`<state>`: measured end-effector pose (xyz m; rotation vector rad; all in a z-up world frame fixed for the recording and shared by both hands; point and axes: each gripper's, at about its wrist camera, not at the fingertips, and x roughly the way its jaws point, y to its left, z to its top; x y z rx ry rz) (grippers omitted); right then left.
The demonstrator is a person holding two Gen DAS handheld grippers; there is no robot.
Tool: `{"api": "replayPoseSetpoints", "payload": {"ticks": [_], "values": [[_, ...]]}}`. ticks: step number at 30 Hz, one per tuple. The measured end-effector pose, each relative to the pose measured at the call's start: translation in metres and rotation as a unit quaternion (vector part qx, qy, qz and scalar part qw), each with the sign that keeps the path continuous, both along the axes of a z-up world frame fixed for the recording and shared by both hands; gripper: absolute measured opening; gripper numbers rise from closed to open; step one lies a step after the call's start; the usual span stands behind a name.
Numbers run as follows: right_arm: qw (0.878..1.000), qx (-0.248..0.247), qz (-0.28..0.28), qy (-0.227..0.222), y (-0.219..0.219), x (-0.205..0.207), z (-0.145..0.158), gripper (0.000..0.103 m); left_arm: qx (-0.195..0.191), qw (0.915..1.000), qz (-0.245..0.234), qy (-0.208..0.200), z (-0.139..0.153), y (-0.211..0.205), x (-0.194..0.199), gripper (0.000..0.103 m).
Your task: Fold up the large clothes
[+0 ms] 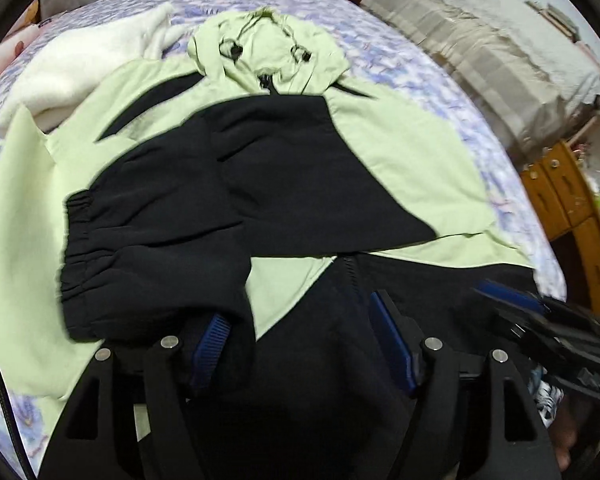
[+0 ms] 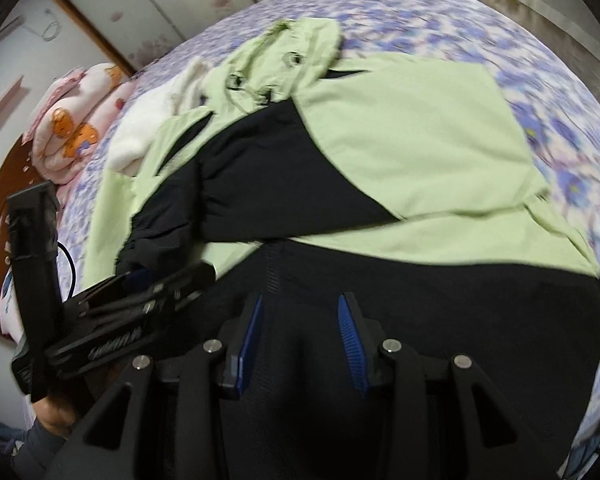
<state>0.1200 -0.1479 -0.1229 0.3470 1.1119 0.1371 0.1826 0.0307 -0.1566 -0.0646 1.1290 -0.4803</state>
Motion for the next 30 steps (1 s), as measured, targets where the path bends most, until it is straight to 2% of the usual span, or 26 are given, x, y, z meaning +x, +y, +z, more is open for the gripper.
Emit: {"api": "replayPoseSetpoints", "payload": {"ticks": [4,9,11,15,18,21,24,27,30], "values": [[0.998,-0.015,0.044,-0.035,0.026,0.012,0.016,0.046,-0.027,0.9990,0.029,-0.022,0.026,0.038,-0.015,0.071],[0.990,-0.041,0.110,-0.075,0.067,0.026,0.030,0.047,-0.016,0.9932,0.103,-0.051,0.042,0.096,-0.026,0.073],[0.984,-0.061,0.140,-0.088,0.088,0.031,0.032,0.047,-0.007,0.9887,0.140,-0.053,0.040,0.118,-0.031,0.073],[0.970,-0.088,0.207,-0.093,0.130,0.038,0.027,0.047,-0.024,0.9796,0.198,-0.026,0.026,0.159,-0.043,0.073],[0.953,-0.115,0.264,-0.097,0.164,0.040,0.016,0.047,-0.030,0.9761,0.215,0.001,0.009,0.177,-0.054,0.073],[0.930,-0.164,0.314,-0.096,0.190,0.039,-0.001,0.047,-0.031,0.9745,0.221,0.020,-0.007,0.183,-0.063,0.073],[0.902,-0.228,0.354,-0.097,0.207,0.036,-0.022,0.047,-0.039,0.9730,0.225,0.033,-0.020,0.188,-0.068,0.073],[0.876,-0.274,0.383,-0.101,0.217,0.031,-0.036,0.047,-0.040,0.9729,0.224,0.043,-0.027,0.189,-0.068,0.073],[0.854,-0.329,0.388,-0.111,0.227,0.032,-0.049,0.047,-0.039,0.9726,0.224,0.049,-0.034,0.188,-0.067,0.073]]}}
